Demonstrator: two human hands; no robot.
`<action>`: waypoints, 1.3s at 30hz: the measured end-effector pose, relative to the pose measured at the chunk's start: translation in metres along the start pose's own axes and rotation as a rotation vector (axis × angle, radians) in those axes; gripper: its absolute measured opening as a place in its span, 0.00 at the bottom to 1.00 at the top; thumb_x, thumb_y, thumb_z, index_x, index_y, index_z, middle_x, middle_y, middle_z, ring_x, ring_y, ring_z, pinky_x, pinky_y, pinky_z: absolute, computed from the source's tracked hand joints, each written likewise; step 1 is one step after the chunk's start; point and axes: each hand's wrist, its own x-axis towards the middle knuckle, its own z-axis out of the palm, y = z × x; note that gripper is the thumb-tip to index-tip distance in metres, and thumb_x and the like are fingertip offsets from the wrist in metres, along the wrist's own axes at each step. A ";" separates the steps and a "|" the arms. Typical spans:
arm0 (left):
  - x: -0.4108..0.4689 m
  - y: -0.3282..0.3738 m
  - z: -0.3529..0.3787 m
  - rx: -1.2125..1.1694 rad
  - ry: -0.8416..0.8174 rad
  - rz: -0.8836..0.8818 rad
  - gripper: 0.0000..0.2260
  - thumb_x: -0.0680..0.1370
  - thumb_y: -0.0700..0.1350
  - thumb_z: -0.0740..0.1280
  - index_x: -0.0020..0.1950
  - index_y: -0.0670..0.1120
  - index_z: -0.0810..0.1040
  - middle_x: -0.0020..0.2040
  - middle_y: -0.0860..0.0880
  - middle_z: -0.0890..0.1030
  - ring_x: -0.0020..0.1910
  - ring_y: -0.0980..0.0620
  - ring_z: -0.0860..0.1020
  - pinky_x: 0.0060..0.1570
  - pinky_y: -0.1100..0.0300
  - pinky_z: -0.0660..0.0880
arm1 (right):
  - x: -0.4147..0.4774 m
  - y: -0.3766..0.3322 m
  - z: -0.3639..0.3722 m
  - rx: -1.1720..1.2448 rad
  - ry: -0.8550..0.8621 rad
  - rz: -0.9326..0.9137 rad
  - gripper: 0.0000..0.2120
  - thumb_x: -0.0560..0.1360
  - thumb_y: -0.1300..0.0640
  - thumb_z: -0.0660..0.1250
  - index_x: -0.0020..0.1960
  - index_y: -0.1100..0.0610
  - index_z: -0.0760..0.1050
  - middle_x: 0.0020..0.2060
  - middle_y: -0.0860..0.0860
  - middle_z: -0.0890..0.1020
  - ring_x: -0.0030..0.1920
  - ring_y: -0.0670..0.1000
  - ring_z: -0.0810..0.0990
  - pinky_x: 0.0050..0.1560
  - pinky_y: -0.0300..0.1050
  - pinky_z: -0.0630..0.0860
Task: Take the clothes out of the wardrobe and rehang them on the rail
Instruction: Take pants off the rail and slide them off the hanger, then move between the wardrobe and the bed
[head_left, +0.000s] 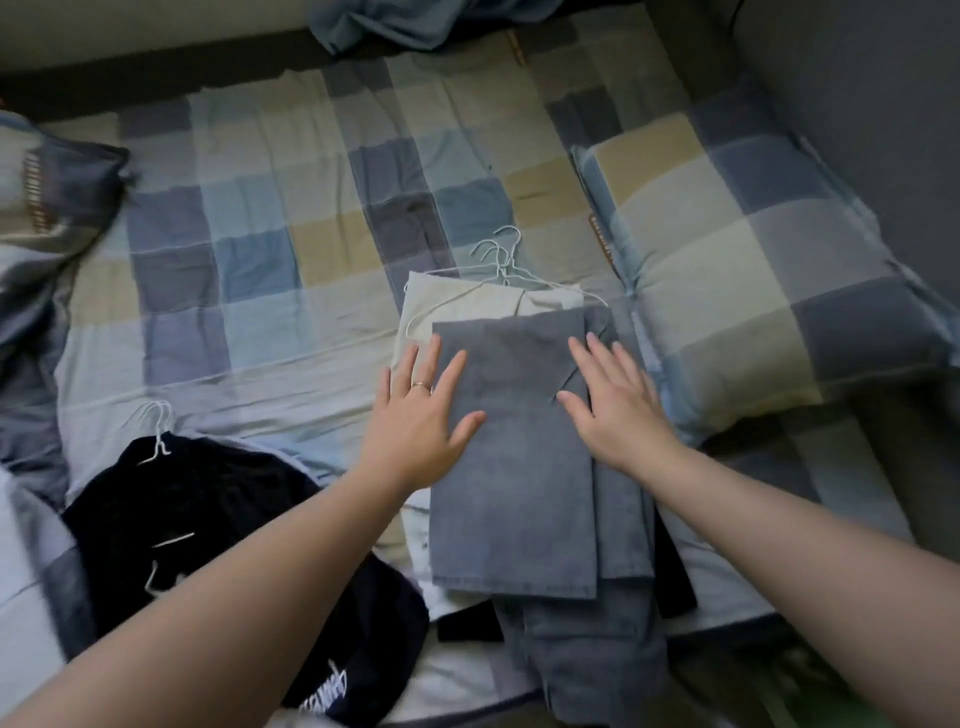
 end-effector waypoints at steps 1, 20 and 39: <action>-0.022 0.002 -0.010 0.016 -0.015 0.031 0.36 0.77 0.70 0.43 0.82 0.56 0.45 0.82 0.49 0.40 0.80 0.45 0.40 0.77 0.43 0.42 | -0.025 -0.008 -0.006 -0.018 0.002 0.007 0.31 0.81 0.42 0.55 0.80 0.45 0.47 0.79 0.45 0.48 0.79 0.52 0.45 0.76 0.56 0.46; -0.270 0.082 -0.105 0.027 -0.140 0.545 0.32 0.80 0.69 0.47 0.81 0.59 0.42 0.82 0.52 0.39 0.80 0.47 0.37 0.77 0.43 0.40 | -0.409 -0.112 -0.022 0.148 0.300 0.516 0.31 0.80 0.37 0.49 0.79 0.44 0.44 0.79 0.45 0.47 0.79 0.53 0.43 0.74 0.63 0.44; -0.514 0.300 -0.019 0.215 -0.353 1.499 0.33 0.78 0.71 0.44 0.80 0.61 0.40 0.81 0.53 0.38 0.78 0.50 0.31 0.77 0.44 0.37 | -0.768 -0.098 0.080 0.387 0.652 1.401 0.30 0.81 0.40 0.51 0.79 0.44 0.44 0.79 0.45 0.44 0.78 0.53 0.40 0.75 0.61 0.42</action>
